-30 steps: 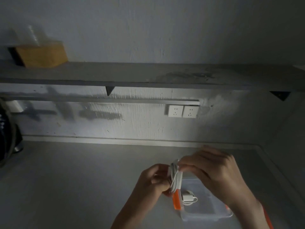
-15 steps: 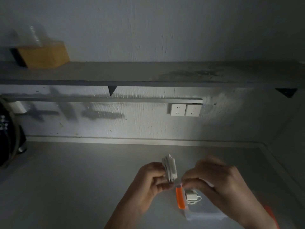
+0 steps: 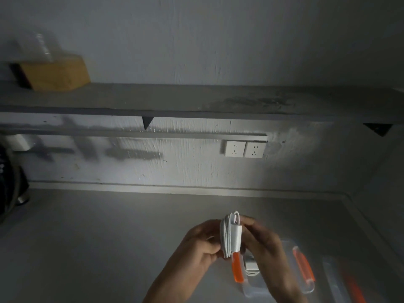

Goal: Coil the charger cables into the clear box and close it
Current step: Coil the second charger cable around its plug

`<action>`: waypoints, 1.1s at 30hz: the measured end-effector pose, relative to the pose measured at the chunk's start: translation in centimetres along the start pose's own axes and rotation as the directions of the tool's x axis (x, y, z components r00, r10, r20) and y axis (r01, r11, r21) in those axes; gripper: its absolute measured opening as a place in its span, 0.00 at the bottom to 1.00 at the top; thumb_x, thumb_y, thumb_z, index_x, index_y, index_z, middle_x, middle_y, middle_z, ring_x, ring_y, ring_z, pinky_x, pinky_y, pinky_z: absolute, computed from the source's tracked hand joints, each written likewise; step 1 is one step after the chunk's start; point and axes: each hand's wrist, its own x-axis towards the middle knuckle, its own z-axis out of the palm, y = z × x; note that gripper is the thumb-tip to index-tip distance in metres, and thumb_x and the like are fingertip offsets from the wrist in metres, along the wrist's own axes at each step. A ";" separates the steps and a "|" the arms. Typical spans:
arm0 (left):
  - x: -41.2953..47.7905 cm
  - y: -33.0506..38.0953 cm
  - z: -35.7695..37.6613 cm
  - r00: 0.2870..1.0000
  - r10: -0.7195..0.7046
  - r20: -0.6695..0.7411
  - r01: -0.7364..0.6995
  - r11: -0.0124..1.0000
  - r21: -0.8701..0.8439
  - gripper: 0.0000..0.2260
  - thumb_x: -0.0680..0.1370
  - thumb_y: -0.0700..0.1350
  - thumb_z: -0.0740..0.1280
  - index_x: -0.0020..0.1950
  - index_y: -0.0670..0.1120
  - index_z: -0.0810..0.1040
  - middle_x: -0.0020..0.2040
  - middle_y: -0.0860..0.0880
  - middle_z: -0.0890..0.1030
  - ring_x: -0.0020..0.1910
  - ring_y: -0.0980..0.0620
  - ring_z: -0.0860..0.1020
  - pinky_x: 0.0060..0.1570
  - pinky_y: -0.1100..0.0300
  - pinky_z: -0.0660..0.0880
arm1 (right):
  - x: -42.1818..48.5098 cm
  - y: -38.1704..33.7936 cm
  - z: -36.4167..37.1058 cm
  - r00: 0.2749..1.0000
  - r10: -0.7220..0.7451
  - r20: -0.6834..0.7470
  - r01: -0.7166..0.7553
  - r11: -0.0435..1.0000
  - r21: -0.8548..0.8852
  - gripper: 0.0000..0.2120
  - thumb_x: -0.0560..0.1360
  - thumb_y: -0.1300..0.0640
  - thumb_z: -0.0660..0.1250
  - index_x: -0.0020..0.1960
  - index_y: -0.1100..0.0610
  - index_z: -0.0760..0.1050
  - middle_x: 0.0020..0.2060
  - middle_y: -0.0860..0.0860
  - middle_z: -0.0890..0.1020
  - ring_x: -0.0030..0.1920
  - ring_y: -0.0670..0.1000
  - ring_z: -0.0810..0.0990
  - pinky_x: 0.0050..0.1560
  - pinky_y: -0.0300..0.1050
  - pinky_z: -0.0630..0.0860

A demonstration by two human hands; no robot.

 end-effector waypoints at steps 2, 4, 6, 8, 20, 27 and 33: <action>0.3 -0.6 -0.3 0.998 0.021 -0.059 -0.023 0.999 -0.023 0.19 0.65 0.31 0.62 0.52 0.40 0.84 0.50 0.40 0.84 0.50 0.43 0.80 0.48 0.52 0.76 | -0.7 0.5 1.0 0.999 0.044 -0.008 -0.044 0.999 0.003 0.16 0.77 0.66 0.63 0.48 0.50 0.86 0.41 0.49 0.88 0.39 0.47 0.84 0.39 0.38 0.80; 0.4 -1.3 -0.8 0.999 0.003 -0.051 -0.007 0.997 -0.074 0.20 0.65 0.31 0.62 0.52 0.41 0.84 0.50 0.41 0.85 0.49 0.46 0.83 0.47 0.54 0.80 | -1.2 0.7 1.5 0.992 0.124 0.000 -0.124 0.991 0.044 0.20 0.77 0.70 0.61 0.49 0.48 0.86 0.44 0.48 0.88 0.43 0.44 0.86 0.40 0.34 0.80; 0.6 -2.0 -1.1 1.000 -0.005 -0.020 0.004 0.998 -0.055 0.20 0.64 0.31 0.63 0.51 0.42 0.85 0.47 0.41 0.85 0.45 0.47 0.84 0.41 0.57 0.81 | -1.4 0.8 1.3 0.994 0.107 -0.039 -0.107 0.994 -0.003 0.18 0.76 0.73 0.61 0.53 0.56 0.85 0.45 0.48 0.88 0.43 0.42 0.85 0.40 0.32 0.79; 0.7 -2.4 -1.2 1.000 0.002 -0.025 -0.002 1.000 -0.011 0.20 0.63 0.32 0.63 0.50 0.42 0.85 0.45 0.42 0.86 0.43 0.47 0.84 0.39 0.58 0.81 | -1.6 0.9 1.1 0.994 0.084 -0.067 -0.084 0.996 -0.004 0.17 0.75 0.76 0.60 0.56 0.65 0.81 0.47 0.50 0.88 0.44 0.43 0.85 0.40 0.32 0.79; 0.9 -5.1 -0.9 0.954 0.201 -0.224 -0.137 0.952 0.274 0.08 0.71 0.48 0.68 0.48 0.48 0.76 0.35 0.52 0.82 0.33 0.59 0.80 0.33 0.65 0.77 | -4.2 1.1 4.1 0.942 -0.252 -0.221 -0.030 0.594 -0.804 0.17 0.72 0.63 0.69 0.55 0.46 0.83 0.46 0.45 0.87 0.48 0.43 0.83 0.51 0.29 0.74; 1.7 -6.5 -2.6 0.995 0.085 -0.053 -0.074 0.980 0.186 0.06 0.68 0.36 0.64 0.44 0.41 0.76 0.35 0.46 0.82 0.37 0.49 0.78 0.38 0.58 0.73 | -3.7 0.9 0.3 0.946 0.304 -0.116 -0.304 0.701 -0.645 0.10 0.73 0.61 0.72 0.41 0.46 0.82 0.36 0.48 0.85 0.34 0.39 0.79 0.41 0.33 0.73; 1.5 -7.6 -1.1 0.997 0.012 -0.077 -0.002 0.992 0.125 0.09 0.70 0.41 0.65 0.49 0.43 0.78 0.42 0.46 0.83 0.44 0.49 0.79 0.46 0.55 0.72 | -3.6 2.1 -3.1 0.856 0.517 0.026 -0.517 0.855 0.034 0.08 0.70 0.67 0.72 0.49 0.65 0.82 0.43 0.58 0.83 0.42 0.52 0.83 0.45 0.41 0.81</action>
